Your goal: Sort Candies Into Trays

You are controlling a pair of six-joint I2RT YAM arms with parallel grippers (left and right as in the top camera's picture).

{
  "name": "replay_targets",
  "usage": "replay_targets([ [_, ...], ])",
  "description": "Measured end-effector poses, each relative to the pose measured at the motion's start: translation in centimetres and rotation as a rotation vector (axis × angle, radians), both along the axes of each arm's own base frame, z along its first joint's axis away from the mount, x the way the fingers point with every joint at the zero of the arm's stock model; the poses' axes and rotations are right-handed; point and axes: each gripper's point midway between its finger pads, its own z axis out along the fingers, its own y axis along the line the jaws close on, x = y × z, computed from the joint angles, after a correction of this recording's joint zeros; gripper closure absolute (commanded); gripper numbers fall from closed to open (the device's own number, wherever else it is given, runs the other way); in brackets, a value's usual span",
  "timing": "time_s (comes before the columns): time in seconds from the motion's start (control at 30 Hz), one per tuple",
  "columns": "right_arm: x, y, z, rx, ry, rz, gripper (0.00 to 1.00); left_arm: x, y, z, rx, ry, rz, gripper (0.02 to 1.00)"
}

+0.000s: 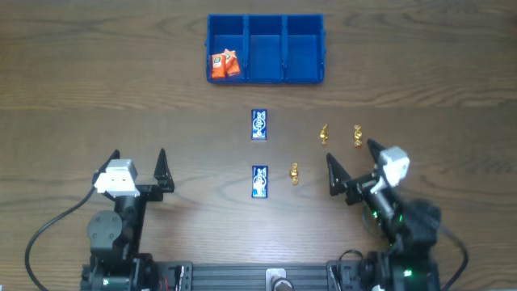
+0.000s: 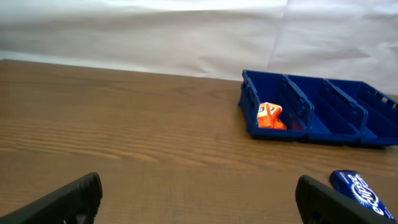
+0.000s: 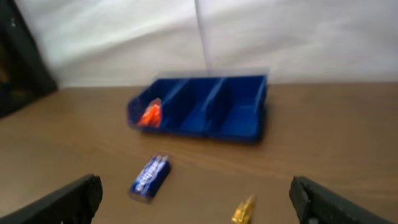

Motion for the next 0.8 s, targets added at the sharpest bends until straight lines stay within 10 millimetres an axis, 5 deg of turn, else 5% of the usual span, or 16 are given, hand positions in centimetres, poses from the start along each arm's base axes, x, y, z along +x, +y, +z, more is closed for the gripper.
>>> replay_targets([
  [0.17,1.2,2.3,3.2,0.006,0.27,0.111,0.005,0.0,0.0,0.0,0.001,-0.001,0.0,0.02],
  [0.3,1.9,7.5,3.4,-0.083,0.464,0.263,0.003,0.0,0.0,0.0,0.002,-0.001,0.0,0.02],
  [0.53,0.7,15.2,-4.4,-0.274,0.883,0.317,0.003,0.0,0.0,0.0,0.003,-0.001,0.0,0.02],
  [0.67,-1.3,16.6,-10.3,-0.342,1.106,0.239,0.003,0.0,0.0,0.0,0.003,-0.001,0.0,0.02],
  [0.8,-2.5,17.3,-13.4,-0.386,1.2,0.17,0.003,0.0,0.0,0.0,0.003,-0.001,0.0,0.02],
])
